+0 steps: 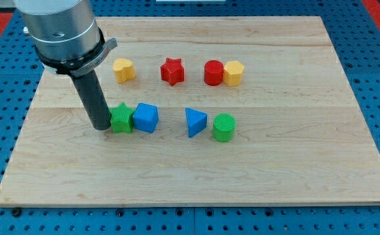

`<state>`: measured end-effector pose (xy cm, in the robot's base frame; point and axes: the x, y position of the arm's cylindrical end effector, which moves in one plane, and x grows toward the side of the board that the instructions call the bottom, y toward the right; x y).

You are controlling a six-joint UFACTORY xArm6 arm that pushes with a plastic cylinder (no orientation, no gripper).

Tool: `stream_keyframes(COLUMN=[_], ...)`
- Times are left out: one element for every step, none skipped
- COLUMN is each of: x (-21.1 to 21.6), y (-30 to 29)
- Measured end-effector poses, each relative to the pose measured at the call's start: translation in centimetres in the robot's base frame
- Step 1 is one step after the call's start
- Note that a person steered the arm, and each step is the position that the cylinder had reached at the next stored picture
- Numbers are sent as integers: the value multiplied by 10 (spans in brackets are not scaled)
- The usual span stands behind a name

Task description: Push the green star into the blue cube

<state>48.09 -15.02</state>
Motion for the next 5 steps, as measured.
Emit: stream_keyframes(x=[-2,-5,-10,-12,-24], y=[0,0,0,0,0])
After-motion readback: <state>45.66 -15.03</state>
